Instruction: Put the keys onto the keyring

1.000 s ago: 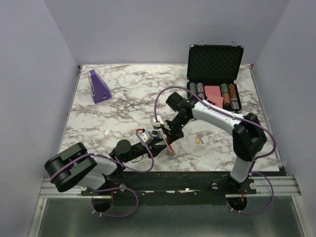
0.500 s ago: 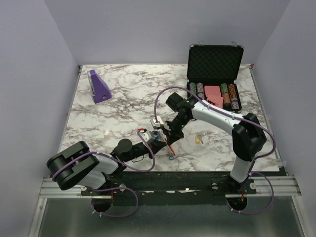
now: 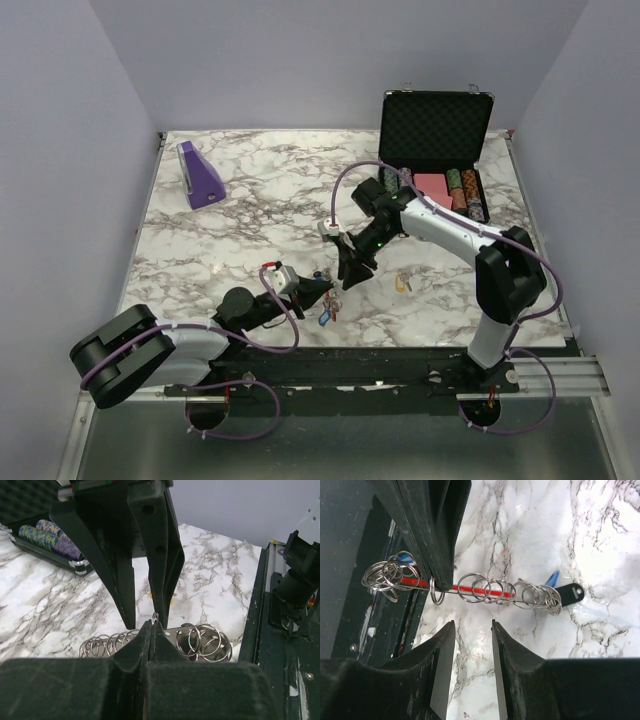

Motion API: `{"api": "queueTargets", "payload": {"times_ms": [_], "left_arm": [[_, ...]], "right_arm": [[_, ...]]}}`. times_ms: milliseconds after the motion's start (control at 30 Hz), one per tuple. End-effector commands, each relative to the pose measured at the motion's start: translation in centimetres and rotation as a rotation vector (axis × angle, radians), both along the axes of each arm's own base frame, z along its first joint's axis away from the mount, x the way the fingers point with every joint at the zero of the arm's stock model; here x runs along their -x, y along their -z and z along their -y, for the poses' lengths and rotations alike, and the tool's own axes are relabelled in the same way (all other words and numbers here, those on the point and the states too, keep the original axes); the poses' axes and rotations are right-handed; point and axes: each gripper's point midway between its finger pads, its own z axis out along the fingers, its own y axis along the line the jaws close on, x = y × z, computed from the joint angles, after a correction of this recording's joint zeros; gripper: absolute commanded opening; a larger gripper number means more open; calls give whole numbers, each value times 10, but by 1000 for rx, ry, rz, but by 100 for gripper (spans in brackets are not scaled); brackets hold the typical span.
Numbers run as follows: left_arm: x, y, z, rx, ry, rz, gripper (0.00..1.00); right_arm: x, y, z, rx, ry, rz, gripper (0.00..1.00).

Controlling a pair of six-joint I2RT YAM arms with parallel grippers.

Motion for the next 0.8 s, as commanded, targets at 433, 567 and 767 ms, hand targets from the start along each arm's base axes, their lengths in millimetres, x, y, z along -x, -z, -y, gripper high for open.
{"api": "queueTargets", "payload": {"times_ms": [433,567,767], "left_arm": [[11,-7,-11,63,0,36,0],[11,-8,-12,70,-5,38,0],[10,-10,-14,80,-12,39,0]], "right_arm": [[14,-34,-21,-240,8,-59,34],[15,-31,-21,-232,10,-77,30],[14,-25,-21,-214,11,-87,26]]}}
